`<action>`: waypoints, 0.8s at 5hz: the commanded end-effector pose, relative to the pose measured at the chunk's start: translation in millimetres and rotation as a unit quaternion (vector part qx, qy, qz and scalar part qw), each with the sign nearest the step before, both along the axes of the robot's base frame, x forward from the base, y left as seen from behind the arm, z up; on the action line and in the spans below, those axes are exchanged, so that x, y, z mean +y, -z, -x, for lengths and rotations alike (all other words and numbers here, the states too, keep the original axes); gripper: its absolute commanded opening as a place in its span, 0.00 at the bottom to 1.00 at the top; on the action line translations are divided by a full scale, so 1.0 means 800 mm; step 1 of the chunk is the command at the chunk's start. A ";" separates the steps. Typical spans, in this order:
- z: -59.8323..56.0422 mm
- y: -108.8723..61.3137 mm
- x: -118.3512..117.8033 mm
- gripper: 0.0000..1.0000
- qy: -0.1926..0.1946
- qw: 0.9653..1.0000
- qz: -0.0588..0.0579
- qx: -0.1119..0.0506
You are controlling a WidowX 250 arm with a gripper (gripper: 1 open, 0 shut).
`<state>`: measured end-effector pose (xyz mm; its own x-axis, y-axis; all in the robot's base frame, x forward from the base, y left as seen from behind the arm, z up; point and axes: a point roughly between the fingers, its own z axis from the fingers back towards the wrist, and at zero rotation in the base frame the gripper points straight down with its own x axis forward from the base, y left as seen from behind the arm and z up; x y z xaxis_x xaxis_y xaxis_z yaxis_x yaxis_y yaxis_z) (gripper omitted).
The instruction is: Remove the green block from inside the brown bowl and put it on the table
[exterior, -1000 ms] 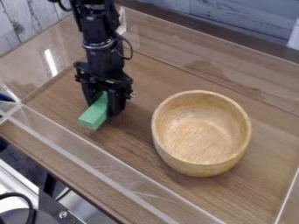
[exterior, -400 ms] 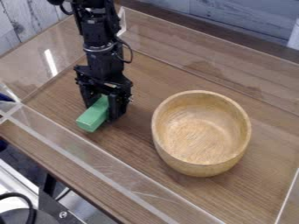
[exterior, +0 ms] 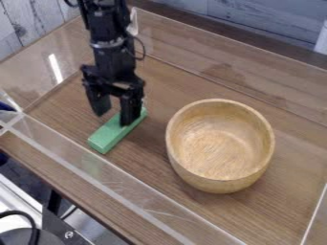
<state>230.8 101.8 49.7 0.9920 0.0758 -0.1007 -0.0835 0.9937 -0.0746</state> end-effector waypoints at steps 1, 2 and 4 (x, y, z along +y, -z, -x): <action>-0.018 -0.057 0.004 1.00 -0.005 0.998 -0.016 -0.056; -0.026 -0.098 0.000 1.00 -0.005 0.996 -0.017 -0.082; -0.029 -0.119 -0.019 1.00 0.012 0.995 -0.017 -0.097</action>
<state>250.7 86.6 126.9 0.9979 0.0585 0.0278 -0.0562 0.9956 -0.0749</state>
